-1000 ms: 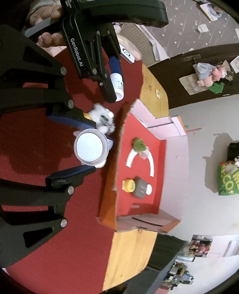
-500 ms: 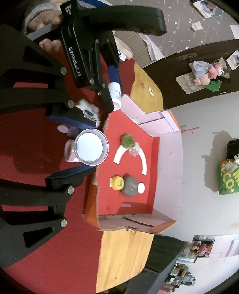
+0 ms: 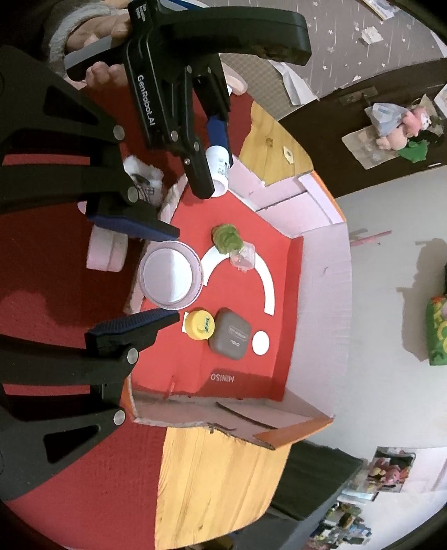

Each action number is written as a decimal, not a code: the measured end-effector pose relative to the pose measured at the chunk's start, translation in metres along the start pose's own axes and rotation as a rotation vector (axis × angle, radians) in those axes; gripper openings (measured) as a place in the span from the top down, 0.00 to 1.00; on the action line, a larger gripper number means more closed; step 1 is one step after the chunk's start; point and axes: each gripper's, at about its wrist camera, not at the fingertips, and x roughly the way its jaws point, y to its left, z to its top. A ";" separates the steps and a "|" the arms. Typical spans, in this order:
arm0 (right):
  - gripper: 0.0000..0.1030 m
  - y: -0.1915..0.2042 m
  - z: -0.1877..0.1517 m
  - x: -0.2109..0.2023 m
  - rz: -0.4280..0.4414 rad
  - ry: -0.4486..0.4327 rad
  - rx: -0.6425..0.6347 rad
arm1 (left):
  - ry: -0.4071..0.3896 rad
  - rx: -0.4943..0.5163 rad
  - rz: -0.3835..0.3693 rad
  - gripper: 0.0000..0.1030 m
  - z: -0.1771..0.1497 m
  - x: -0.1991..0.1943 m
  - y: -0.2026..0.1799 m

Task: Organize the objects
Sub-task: 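Carry both held items over the box and lower them inside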

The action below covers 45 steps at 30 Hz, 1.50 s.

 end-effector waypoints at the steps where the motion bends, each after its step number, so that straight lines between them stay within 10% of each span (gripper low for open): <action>1: 0.62 -0.002 0.001 0.003 0.003 0.011 0.004 | 0.010 0.004 -0.002 0.47 0.001 0.003 0.000; 45: 0.62 -0.031 0.012 0.070 0.005 0.174 0.024 | 0.152 0.051 -0.001 0.47 0.019 0.067 -0.001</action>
